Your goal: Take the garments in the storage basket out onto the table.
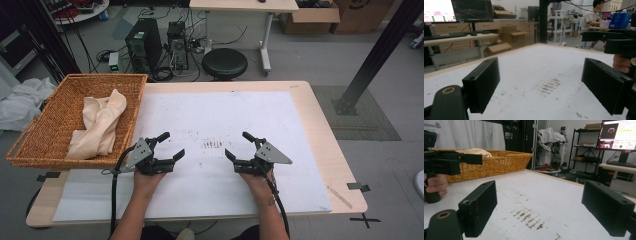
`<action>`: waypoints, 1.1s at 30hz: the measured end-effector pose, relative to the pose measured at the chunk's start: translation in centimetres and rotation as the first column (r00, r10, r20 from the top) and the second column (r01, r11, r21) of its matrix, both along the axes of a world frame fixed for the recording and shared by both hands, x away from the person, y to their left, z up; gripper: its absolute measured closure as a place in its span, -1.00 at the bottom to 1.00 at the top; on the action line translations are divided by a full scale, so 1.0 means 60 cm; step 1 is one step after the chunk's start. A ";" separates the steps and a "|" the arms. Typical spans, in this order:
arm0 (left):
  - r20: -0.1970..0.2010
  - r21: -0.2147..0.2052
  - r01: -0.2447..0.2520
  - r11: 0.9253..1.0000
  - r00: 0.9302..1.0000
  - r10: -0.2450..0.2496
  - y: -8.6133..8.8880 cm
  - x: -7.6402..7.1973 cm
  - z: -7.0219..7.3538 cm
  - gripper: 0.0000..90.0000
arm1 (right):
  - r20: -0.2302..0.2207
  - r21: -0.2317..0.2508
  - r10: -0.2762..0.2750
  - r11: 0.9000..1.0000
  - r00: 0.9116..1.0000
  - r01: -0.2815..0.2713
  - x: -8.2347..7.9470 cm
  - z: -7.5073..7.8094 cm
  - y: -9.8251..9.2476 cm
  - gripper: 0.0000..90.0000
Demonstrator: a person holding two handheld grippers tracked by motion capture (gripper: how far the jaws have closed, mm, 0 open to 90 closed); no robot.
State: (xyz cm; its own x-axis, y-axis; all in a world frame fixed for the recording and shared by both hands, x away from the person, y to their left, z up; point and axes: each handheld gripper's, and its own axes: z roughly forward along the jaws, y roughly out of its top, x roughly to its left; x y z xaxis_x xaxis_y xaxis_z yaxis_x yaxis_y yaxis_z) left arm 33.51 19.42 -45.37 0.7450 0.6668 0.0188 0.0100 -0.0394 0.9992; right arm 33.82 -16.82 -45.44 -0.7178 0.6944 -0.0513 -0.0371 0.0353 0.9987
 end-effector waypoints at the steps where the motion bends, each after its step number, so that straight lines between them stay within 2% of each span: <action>1: 0.001 0.003 -0.002 1.000 1.000 0.002 0.000 0.000 0.000 -0.65 | -0.003 0.003 0.000 1.000 1.000 0.000 0.000 0.000 -0.001 -0.72; 8: 0.007 0.010 -0.005 1.000 1.000 0.005 -0.001 -0.001 0.000 -0.65 | -0.002 0.012 -0.004 1.000 1.000 0.004 0.000 0.000 -0.002 -0.74; 13: -0.005 0.000 -0.009 1.000 1.000 0.009 -0.001 0.000 0.001 -0.66 | 0.006 0.015 -0.001 1.000 1.000 0.001 -0.001 0.000 -0.003 -0.75; 16: -0.011 0.005 0.009 1.000 1.000 -0.009 -0.006 -0.004 0.009 -0.66 | 0.006 0.020 0.002 1.000 1.000 -0.002 -0.001 -0.001 -0.003 -0.75; 21: -0.002 -0.006 0.076 0.997 0.997 -0.076 -0.021 -0.006 0.059 -0.66 | 0.006 0.020 0.002 1.000 1.000 -0.003 -0.001 -0.001 -0.003 -0.74; 24: -0.002 0.014 0.116 0.993 0.993 -0.116 -0.028 -0.002 0.098 -0.66 | 0.007 0.020 0.002 1.000 1.000 -0.002 -0.001 -0.001 -0.003 -0.74; 25: -0.009 0.027 0.128 0.991 0.992 -0.128 -0.030 0.000 0.110 -0.66 | 0.010 0.022 0.002 1.000 1.000 -0.002 -0.002 -0.001 -0.004 -0.73; 27: -0.049 0.049 0.156 0.987 0.987 -0.153 -0.030 0.006 0.133 -0.65 | 0.011 0.022 0.001 1.000 1.000 -0.002 -0.002 -0.001 -0.004 -0.73; 29: -0.068 0.072 0.173 0.982 0.983 -0.169 -0.024 0.009 0.152 -0.65 | 0.012 0.022 0.001 1.000 1.000 -0.001 -0.002 -0.001 -0.004 -0.73; 31: -0.070 0.083 0.189 0.978 0.981 -0.183 -0.012 0.010 0.169 -0.65 | 0.014 0.023 0.001 1.000 1.000 -0.002 -0.002 -0.001 -0.004 -0.73; 33: -0.071 0.094 0.185 0.978 0.981 -0.179 0.007 0.010 0.184 -0.65 | 0.012 0.022 0.004 1.000 1.000 -0.004 -0.002 -0.001 -0.004 -0.73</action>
